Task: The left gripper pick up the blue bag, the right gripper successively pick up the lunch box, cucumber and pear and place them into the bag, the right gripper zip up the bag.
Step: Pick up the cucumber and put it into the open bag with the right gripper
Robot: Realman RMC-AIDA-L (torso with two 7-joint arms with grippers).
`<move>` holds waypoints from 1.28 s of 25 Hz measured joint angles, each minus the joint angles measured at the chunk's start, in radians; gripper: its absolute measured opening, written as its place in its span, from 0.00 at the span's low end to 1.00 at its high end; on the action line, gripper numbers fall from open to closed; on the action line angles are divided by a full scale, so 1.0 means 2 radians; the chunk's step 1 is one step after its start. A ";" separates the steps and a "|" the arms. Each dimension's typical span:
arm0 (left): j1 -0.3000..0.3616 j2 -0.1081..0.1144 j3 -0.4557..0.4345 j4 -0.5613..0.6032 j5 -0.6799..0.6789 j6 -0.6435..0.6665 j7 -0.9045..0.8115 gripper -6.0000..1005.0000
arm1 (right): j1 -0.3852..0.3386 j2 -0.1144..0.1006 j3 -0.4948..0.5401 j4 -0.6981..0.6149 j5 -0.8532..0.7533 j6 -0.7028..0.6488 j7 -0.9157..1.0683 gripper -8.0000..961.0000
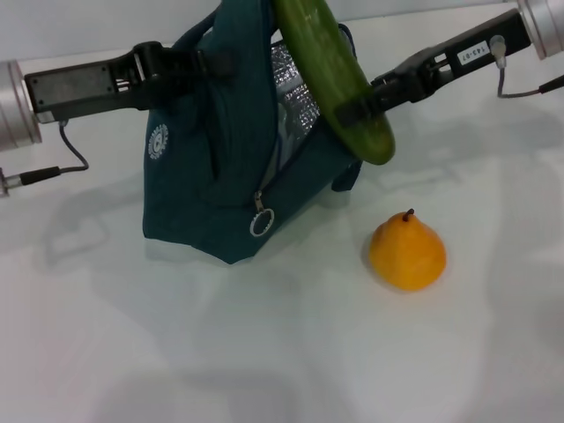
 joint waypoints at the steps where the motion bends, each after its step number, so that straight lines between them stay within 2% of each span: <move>1: 0.000 0.000 0.000 0.000 0.000 0.000 0.001 0.10 | 0.001 -0.001 0.006 0.009 0.001 0.000 0.004 0.59; 6: -0.001 -0.001 0.000 0.005 0.000 -0.001 0.006 0.10 | 0.002 -0.009 0.020 0.053 0.027 -0.004 0.031 0.59; 15: -0.001 -0.001 0.000 0.006 -0.001 -0.001 0.011 0.10 | -0.029 0.003 0.017 0.046 0.119 0.023 0.005 0.59; 17: -0.001 -0.001 0.000 0.006 -0.001 -0.001 0.011 0.10 | -0.032 0.010 0.017 0.046 0.124 0.027 -0.017 0.59; 19: -0.001 -0.001 0.000 0.008 -0.002 -0.001 0.010 0.10 | -0.037 0.021 0.018 0.046 0.124 0.036 -0.042 0.59; 21: 0.001 0.000 0.000 0.014 -0.004 -0.002 0.008 0.10 | -0.044 0.034 0.019 0.046 0.126 0.050 -0.070 0.59; 24: 0.001 0.001 0.000 0.019 -0.006 -0.003 0.007 0.10 | -0.064 0.062 0.018 0.050 0.143 0.080 -0.131 0.59; 26: 0.002 0.001 0.000 0.019 -0.006 -0.004 0.006 0.10 | -0.075 0.071 0.010 0.059 0.174 0.088 -0.169 0.59; 32: 0.003 0.001 0.000 0.019 -0.007 -0.005 0.004 0.10 | -0.090 0.071 -0.024 0.102 0.282 0.104 -0.258 0.59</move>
